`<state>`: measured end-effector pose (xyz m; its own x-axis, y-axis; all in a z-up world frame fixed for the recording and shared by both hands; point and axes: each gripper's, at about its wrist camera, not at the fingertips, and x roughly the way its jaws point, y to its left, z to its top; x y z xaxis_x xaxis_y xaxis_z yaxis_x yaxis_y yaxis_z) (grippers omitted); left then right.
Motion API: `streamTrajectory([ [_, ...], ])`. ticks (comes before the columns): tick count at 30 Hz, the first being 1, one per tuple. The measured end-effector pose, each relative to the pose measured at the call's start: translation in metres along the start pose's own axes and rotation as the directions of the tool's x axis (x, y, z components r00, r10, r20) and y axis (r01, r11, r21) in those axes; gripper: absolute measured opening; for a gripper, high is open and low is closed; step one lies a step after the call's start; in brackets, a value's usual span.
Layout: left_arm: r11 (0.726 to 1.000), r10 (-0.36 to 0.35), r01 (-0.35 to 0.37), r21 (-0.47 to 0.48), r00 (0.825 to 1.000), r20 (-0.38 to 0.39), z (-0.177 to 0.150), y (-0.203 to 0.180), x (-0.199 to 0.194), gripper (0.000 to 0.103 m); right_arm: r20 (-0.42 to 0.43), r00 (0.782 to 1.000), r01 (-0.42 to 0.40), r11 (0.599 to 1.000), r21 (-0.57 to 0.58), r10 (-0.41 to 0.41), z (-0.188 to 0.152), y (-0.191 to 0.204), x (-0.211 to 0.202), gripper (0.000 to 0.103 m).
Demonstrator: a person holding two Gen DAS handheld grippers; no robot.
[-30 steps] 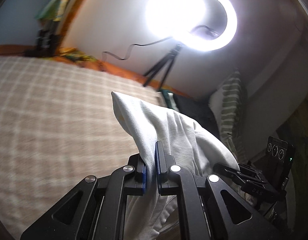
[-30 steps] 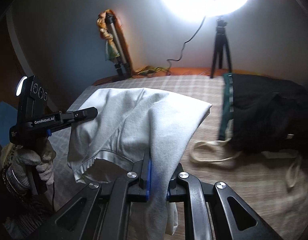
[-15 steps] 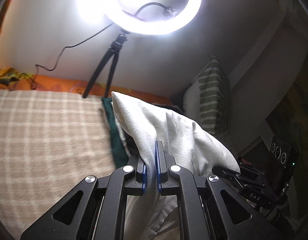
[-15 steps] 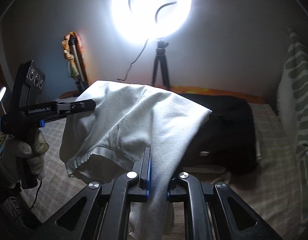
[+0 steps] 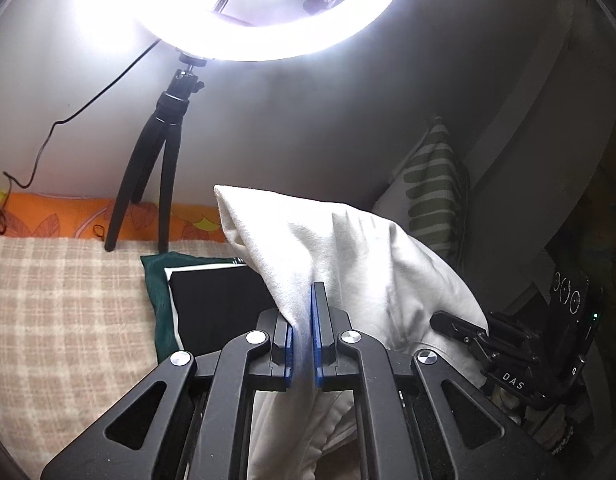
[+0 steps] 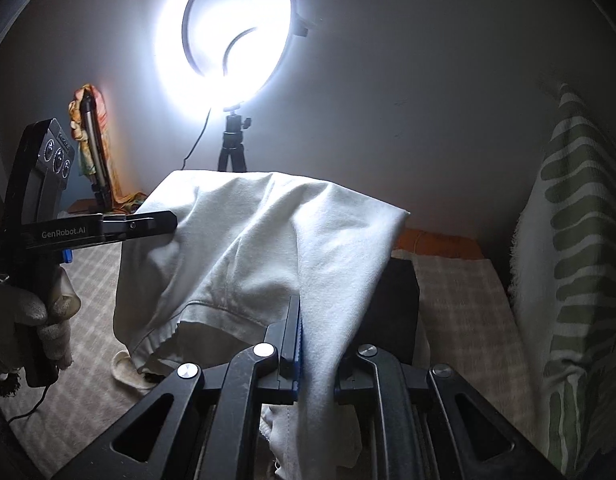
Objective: Fold small clothes
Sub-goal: 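Carry the folded shirt with both tools onto the black bag, then open both tools and withdraw from the placed shirt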
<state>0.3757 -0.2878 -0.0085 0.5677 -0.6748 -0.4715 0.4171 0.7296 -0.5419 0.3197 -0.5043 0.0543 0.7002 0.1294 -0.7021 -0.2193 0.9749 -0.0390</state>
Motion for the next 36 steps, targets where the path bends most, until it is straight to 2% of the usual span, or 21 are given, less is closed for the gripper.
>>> streamTrajectory([
  [4, 0.999, 0.038, -0.037, 0.012, 0.999, -0.003, 0.000, 0.006, 0.013, 0.006, -0.031, 0.999, -0.029, 0.999, 0.023, 0.030, -0.002, -0.015, 0.031, 0.008],
  [7, 0.995, 0.099, -0.099, 0.018, 0.995, -0.001, -0.003, 0.013, 0.019, 0.006, -0.055, 0.997, -0.043, 0.999, 0.031, 0.044, -0.006, -0.019, 0.048, 0.009],
  [9, 0.982, 0.189, -0.189, 0.023, 0.982, 0.016, -0.004, 0.018, 0.019, 0.006, -0.083, 0.995, -0.053, 0.997, 0.059, 0.057, -0.009, -0.025, 0.059, 0.010],
  [10, 0.975, 0.220, -0.220, 0.018, 0.975, 0.021, -0.003, 0.020, 0.018, 0.007, -0.109, 0.992, -0.061, 0.995, 0.084, 0.071, -0.010, -0.030, 0.065, 0.015],
  [11, 0.971, 0.239, -0.240, 0.006, 0.971, 0.018, -0.002, 0.024, 0.017, 0.008, -0.130, 0.990, -0.043, 0.993, 0.110, 0.058, -0.013, -0.035, 0.068, 0.015],
  [13, 0.969, 0.245, -0.245, -0.024, 0.969, 0.000, 0.001, 0.030, 0.010, 0.013, -0.141, 0.990, -0.006, 0.989, 0.148, 0.027, -0.016, -0.043, 0.067, 0.032],
  [15, 0.969, 0.246, -0.246, -0.022, 0.969, -0.011, 0.004, 0.031, 0.003, 0.015, -0.134, 0.991, 0.002, 0.982, 0.190, 0.024, -0.019, -0.049, 0.062, 0.039],
  [16, 0.969, 0.245, -0.245, -0.013, 0.970, -0.012, 0.004, 0.030, 0.000, 0.019, -0.131, 0.991, 0.013, 0.978, 0.208, 0.015, -0.019, -0.052, 0.058, 0.049],
  [17, 0.970, 0.245, -0.245, -0.007, 0.970, -0.014, 0.003, 0.029, -0.003, 0.023, -0.126, 0.992, 0.031, 0.974, 0.225, -0.002, -0.020, -0.054, 0.053, 0.055],
  [18, 0.970, 0.244, -0.244, -0.002, 0.970, -0.017, 0.003, 0.027, -0.008, 0.036, -0.116, 0.993, 0.041, 0.970, 0.240, -0.013, -0.020, -0.056, 0.049, 0.062],
  [19, 0.970, 0.242, -0.242, 0.004, 0.970, -0.018, 0.001, 0.024, -0.013, 0.048, -0.106, 0.994, 0.040, 0.966, 0.255, -0.013, -0.020, -0.056, 0.043, 0.062],
  [20, 0.970, 0.244, -0.244, 0.008, 0.970, -0.016, 0.001, 0.023, -0.014, 0.052, -0.100, 0.995, 0.036, 0.963, 0.266, -0.010, -0.017, -0.058, 0.039, 0.062],
  [24, 0.969, 0.245, -0.244, 0.033, 0.969, -0.020, -0.001, 0.015, -0.025, 0.053, -0.092, 0.995, 0.050, 0.963, 0.263, -0.027, -0.012, -0.047, 0.021, 0.063],
  [29, 0.971, 0.237, -0.236, 0.038, 0.971, -0.025, -0.007, 0.007, -0.045, 0.055, -0.060, 0.996, 0.073, 0.965, 0.252, -0.060, -0.008, -0.023, -0.013, 0.076],
  [31, 0.971, 0.235, -0.234, 0.052, 0.972, -0.017, -0.009, 0.003, -0.056, 0.059, -0.052, 0.996, 0.087, 0.965, 0.249, -0.077, -0.007, -0.015, -0.026, 0.083],
  [33, 0.970, 0.233, -0.233, 0.066, 0.972, -0.003, -0.013, -0.002, -0.072, 0.067, -0.042, 0.995, 0.101, 0.965, 0.243, -0.093, -0.007, -0.006, -0.037, 0.086],
  [36, 0.964, 0.244, -0.244, 0.102, 0.970, 0.013, -0.019, -0.009, -0.090, 0.070, -0.029, 0.993, 0.117, 0.965, 0.237, -0.113, -0.009, 0.008, -0.054, 0.094],
])
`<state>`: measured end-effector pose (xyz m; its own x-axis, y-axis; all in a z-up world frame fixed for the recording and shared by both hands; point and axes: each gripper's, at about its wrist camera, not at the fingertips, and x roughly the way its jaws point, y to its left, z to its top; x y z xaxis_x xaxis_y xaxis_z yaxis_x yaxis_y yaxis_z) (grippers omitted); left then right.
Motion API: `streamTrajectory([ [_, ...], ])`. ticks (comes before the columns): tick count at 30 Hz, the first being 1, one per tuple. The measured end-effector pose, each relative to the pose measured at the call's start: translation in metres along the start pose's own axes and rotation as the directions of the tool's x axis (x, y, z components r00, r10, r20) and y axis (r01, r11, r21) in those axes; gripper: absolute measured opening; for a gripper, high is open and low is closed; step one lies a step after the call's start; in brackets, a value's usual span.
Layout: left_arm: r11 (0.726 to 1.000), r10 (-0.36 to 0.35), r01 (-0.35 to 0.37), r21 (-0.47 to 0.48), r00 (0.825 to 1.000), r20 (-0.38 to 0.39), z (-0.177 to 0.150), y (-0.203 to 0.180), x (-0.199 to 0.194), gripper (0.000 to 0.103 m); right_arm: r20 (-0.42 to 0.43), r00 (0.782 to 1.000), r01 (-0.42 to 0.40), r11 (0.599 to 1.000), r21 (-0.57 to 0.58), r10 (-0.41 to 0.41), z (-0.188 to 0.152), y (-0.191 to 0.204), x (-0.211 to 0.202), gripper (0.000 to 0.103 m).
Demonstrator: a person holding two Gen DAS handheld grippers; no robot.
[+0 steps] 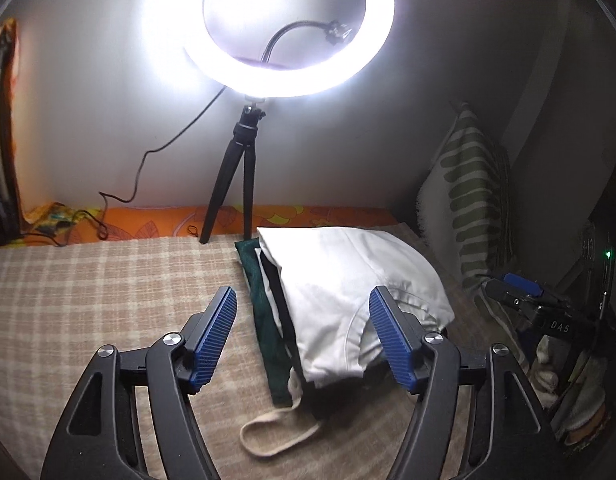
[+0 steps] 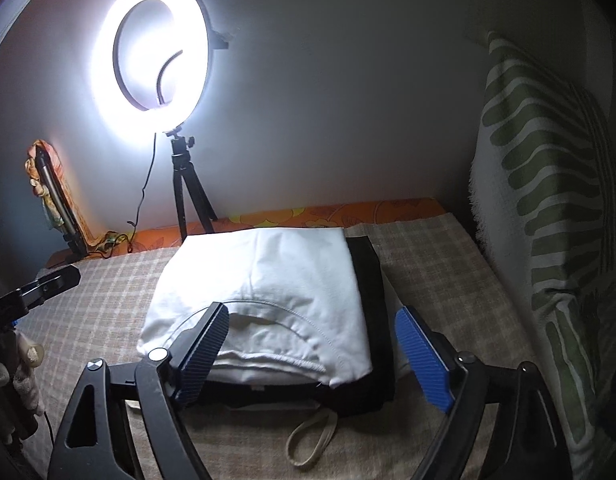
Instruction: Fold small clothes
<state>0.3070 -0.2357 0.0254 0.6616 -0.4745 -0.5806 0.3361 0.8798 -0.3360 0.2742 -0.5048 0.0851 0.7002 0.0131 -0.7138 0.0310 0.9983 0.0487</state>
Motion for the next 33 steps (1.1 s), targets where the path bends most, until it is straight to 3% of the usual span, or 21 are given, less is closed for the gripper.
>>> streamTrajectory([
  [3, 0.999, 0.020, -0.021, 0.036, 1.000, 0.014, -0.008, -0.003, -0.022, 0.081, 0.017, 0.999, 0.031, 0.999, -0.019, -0.031, -0.011, 0.014, -0.017, 0.095],
  [9, 0.993, 0.035, -0.037, 0.109, 0.999, 0.026, -0.030, -0.007, -0.059, 0.081, 0.015, 0.998, 0.065, 0.997, -0.029, -0.065, -0.036, 0.040, -0.033, 0.096],
  [11, 0.991, 0.041, -0.043, 0.128, 0.999, 0.025, -0.038, -0.007, -0.069, 0.081, 0.025, 0.997, 0.077, 0.997, -0.019, -0.077, -0.046, 0.050, -0.041, 0.102],
  [18, 0.983, 0.077, -0.082, 0.164, 0.996, 0.035, -0.069, 0.001, -0.103, 0.081, 0.025, 0.996, 0.083, 0.996, 0.016, -0.084, -0.078, 0.076, -0.049, 0.103],
  [27, 0.976, 0.123, -0.120, 0.181, 0.992, -0.007, -0.110, 0.012, -0.119, 0.087, 0.049, 0.993, 0.103, 0.994, 0.028, -0.105, -0.115, 0.105, -0.052, 0.103],
  [31, 0.972, 0.165, -0.158, 0.176, 0.986, -0.025, -0.123, 0.018, -0.116, 0.103, 0.073, 0.991, 0.110, 0.993, 0.047, -0.114, -0.124, 0.114, -0.051, 0.103],
  [33, 0.966, 0.191, -0.185, 0.181, 0.981, -0.019, -0.130, 0.023, -0.114, 0.103, 0.082, 0.990, 0.114, 0.992, 0.045, -0.117, -0.126, 0.117, -0.049, 0.103],
])
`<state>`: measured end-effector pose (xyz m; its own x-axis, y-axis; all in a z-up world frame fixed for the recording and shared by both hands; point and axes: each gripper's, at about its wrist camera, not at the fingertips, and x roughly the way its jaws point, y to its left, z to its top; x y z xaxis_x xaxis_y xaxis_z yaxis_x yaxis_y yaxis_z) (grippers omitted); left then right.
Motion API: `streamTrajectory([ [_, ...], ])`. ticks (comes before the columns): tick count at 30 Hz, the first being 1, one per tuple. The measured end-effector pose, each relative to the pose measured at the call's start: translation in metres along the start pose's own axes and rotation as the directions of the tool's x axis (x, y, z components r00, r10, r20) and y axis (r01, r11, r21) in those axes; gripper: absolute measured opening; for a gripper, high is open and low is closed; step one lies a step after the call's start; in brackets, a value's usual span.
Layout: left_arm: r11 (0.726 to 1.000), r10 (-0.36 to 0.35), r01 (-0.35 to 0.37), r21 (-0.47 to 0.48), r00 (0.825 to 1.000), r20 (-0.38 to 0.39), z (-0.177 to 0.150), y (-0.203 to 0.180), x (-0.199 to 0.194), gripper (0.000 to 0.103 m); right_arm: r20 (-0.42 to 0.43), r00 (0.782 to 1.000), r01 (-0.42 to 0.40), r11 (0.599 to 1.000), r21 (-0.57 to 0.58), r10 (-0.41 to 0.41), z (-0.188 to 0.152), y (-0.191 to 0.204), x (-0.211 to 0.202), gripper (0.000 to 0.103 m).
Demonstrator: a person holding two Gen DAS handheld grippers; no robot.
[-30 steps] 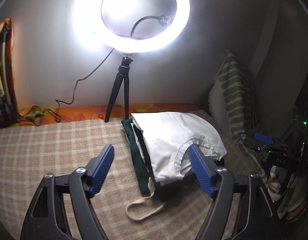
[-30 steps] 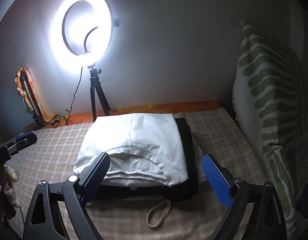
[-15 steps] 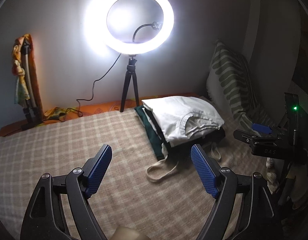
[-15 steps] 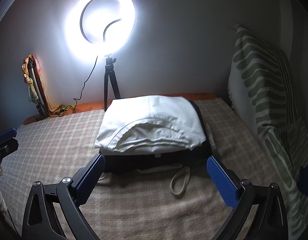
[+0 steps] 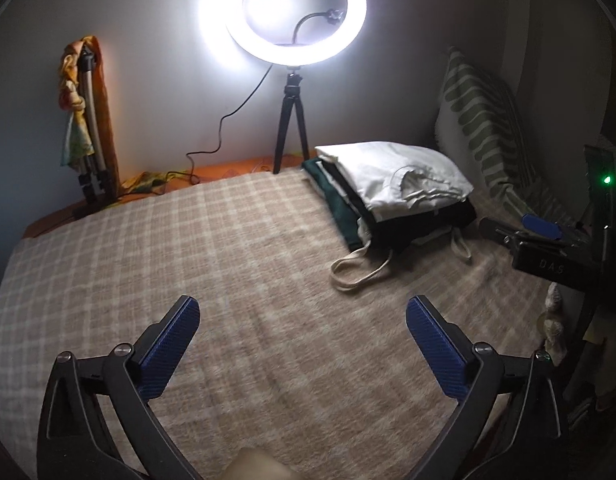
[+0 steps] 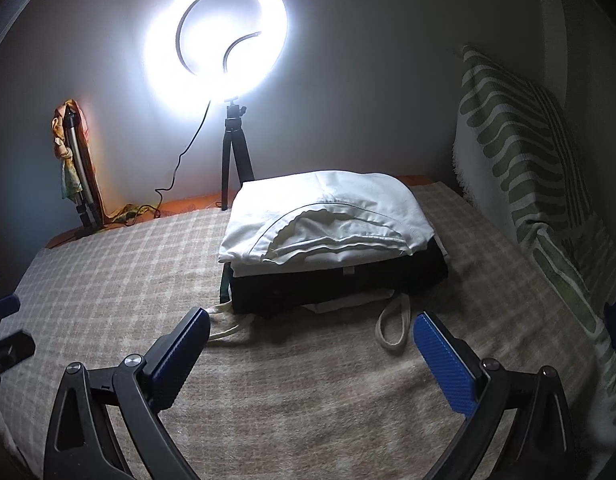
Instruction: Fold small clothes
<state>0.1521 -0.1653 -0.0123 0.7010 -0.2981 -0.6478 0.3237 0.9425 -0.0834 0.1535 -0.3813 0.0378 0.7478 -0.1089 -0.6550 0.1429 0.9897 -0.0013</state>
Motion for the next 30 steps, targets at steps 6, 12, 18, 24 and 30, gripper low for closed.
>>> streamTrajectory([
  [6, 1.000, -0.022, 0.022, -0.022, 0.999, 0.024, -0.016, 0.008, 0.006, 0.103, 0.019, 1.000, 0.002, 1.000, 0.000, -0.002, -0.007, 0.006, 0.008, 0.103],
  [12, 0.997, -0.020, 0.019, -0.069, 1.000, -0.016, -0.023, 0.015, 0.018, 0.103, 0.032, 1.000, -0.001, 0.999, 0.044, -0.001, -0.010, 0.007, 0.013, 0.103],
  [18, 0.996, -0.022, 0.020, -0.082, 0.999, -0.026, -0.027, 0.017, 0.017, 0.103, 0.025, 1.000, 0.002, 0.999, 0.033, -0.003, -0.013, 0.014, 0.016, 0.103],
  [24, 0.999, 0.021, -0.021, -0.029, 1.000, -0.023, -0.032, 0.013, 0.015, 0.103, 0.024, 1.000, -0.006, 0.999, 0.035, 0.005, -0.015, 0.017, 0.015, 0.103],
  [30, 0.999, 0.042, -0.042, -0.005, 0.999, -0.023, -0.037, 0.011, 0.014, 0.103, 0.026, 1.000, -0.010, 0.998, 0.054, 0.009, -0.014, 0.018, 0.015, 0.103],
])
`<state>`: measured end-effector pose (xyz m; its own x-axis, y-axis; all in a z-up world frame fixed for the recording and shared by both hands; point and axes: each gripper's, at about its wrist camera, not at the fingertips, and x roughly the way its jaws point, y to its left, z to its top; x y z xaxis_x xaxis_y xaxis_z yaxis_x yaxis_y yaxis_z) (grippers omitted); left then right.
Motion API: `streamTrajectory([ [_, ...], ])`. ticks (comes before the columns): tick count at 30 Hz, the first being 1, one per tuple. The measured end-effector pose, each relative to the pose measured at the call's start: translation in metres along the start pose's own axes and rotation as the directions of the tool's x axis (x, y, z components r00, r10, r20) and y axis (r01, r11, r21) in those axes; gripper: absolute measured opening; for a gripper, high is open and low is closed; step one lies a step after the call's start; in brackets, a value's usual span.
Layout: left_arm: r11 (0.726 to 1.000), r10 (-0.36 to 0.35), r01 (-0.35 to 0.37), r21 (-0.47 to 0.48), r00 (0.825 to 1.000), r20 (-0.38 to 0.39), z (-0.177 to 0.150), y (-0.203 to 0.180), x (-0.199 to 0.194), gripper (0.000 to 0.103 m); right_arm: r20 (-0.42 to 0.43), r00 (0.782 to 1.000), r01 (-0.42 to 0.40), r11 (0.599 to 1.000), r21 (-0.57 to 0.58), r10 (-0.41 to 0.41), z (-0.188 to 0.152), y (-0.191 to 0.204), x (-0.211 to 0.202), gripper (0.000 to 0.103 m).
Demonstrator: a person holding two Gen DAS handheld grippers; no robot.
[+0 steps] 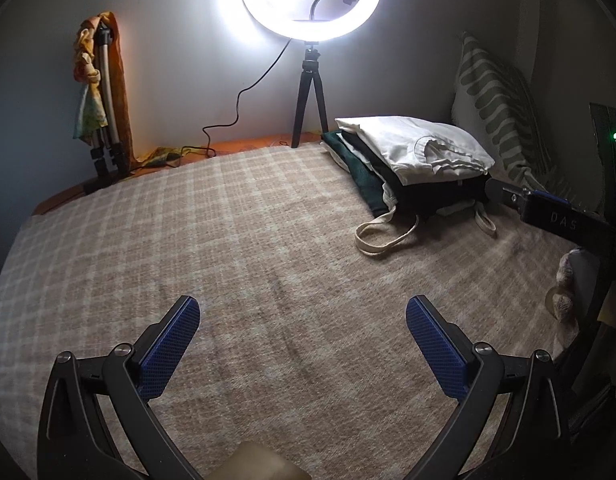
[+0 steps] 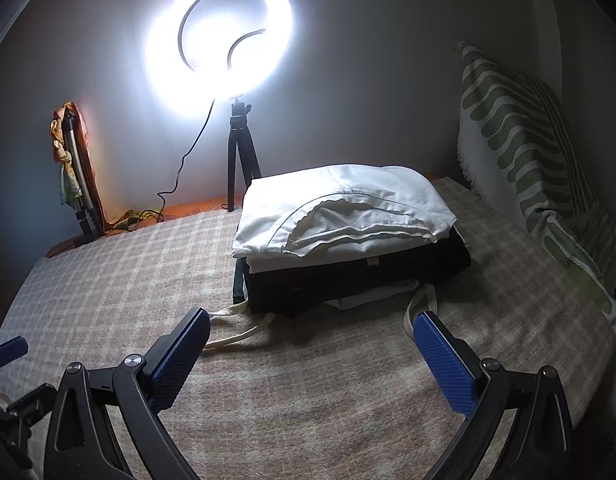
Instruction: Fold small clothes
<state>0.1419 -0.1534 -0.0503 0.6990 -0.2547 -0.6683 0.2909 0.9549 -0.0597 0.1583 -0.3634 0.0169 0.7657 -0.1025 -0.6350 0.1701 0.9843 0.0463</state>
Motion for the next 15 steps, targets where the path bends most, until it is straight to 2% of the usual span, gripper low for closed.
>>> streamTrajectory([
  [15, 1.000, 0.005, -0.005, 0.029, 1.000, 0.008, -0.0015, -0.0029, -0.0076, 0.103, 0.001, 1.000, -0.008, 1.000, -0.008, 0.008, -0.0012, 0.0099, 0.0006, 0.103],
])
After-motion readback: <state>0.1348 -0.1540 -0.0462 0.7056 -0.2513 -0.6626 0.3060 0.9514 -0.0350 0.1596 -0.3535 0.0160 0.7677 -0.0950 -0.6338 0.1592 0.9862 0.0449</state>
